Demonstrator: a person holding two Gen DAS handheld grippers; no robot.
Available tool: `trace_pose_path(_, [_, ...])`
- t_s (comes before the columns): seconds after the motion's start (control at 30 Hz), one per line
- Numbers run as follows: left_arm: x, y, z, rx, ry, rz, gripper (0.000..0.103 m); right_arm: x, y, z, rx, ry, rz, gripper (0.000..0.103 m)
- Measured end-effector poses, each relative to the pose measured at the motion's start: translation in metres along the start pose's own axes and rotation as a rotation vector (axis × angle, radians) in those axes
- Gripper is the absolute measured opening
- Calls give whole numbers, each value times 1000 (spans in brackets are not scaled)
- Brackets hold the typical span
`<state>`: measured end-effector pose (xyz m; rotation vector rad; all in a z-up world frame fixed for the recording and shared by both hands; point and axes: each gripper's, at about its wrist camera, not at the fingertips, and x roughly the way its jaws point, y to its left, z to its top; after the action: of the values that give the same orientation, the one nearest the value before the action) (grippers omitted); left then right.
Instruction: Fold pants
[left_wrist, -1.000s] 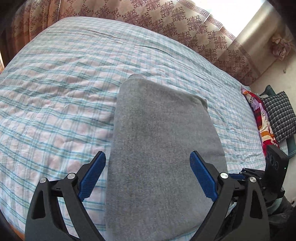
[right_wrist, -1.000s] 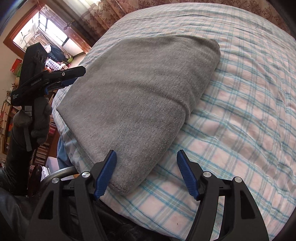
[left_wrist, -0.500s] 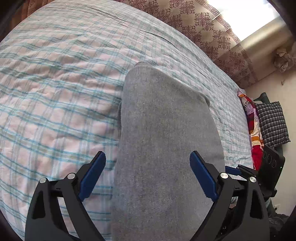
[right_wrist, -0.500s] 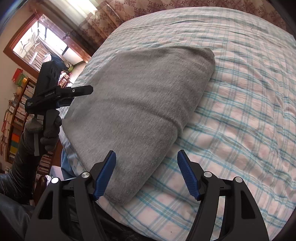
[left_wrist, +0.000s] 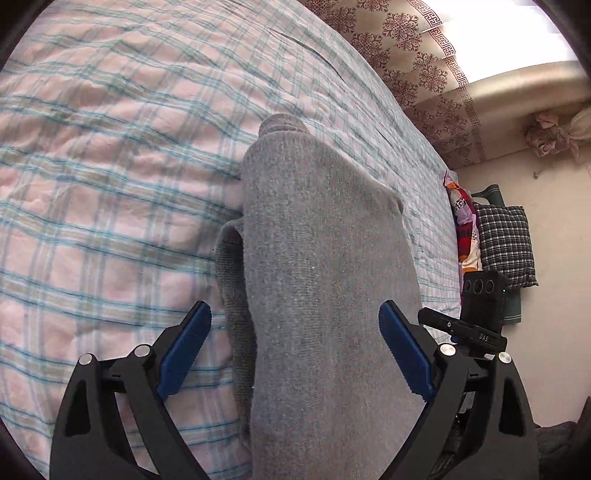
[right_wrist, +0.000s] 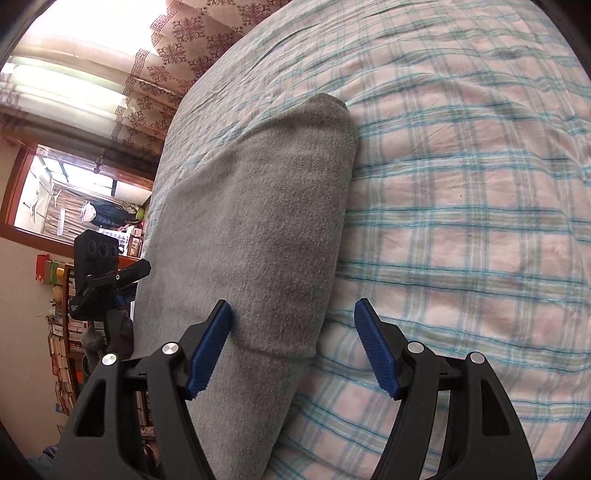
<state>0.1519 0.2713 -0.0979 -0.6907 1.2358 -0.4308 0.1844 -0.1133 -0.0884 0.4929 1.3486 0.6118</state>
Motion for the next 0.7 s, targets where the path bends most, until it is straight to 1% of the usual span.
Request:
trace_pose_path(0.1, [14, 6, 0, 7, 35, -1, 93, 9, -5, 3, 32, 17, 25, 71])
trace_pose_path(0.17, [17, 3, 0, 29, 39, -12, 93, 16, -3, 5, 43, 26, 39, 72])
trace_pose_path(0.23, [19, 1, -1, 42, 40, -8, 93, 22, -3, 7, 56, 36, 55, 75])
trace_pose_path(0.27, [21, -1, -1, 51, 39, -8, 89, 25, -3, 7, 64, 39, 64, 76])
trace_pose_path(0.3, [23, -3, -2, 59, 41, -10, 83, 30, -3, 9, 70, 42, 73, 79])
trace_pose_path(0.4, [30, -5, -6, 53, 37, -47, 72, 35, 1, 4, 54, 43, 77, 83])
trace_pose_path(0.43, [32, -6, -7, 53, 33, -55, 70, 38, 4, 5, 43, 43, 75, 84])
trace_pose_path(0.5, [34, -7, -9, 43, 25, -60, 61, 38, 10, -1, 20, 36, 66, 84])
trace_pose_path(0.53, [34, -8, -10, 36, 22, -71, 59, 40, 12, -1, 5, 32, 63, 78])
trace_pose_path(0.57, [34, -9, -10, 31, 18, -77, 55, 40, 15, -1, -8, 28, 67, 70])
trace_pose_path(0.6, [32, -9, -12, 29, 14, -77, 54, 42, 19, 2, -11, 33, 76, 57])
trace_pose_path(0.63, [32, -10, -12, 28, 10, -78, 53, 43, 20, 2, -13, 33, 91, 48])
trace_pose_path(0.7, [29, -12, -15, 25, 0, -80, 49, 40, 25, 3, -34, 25, 105, 39])
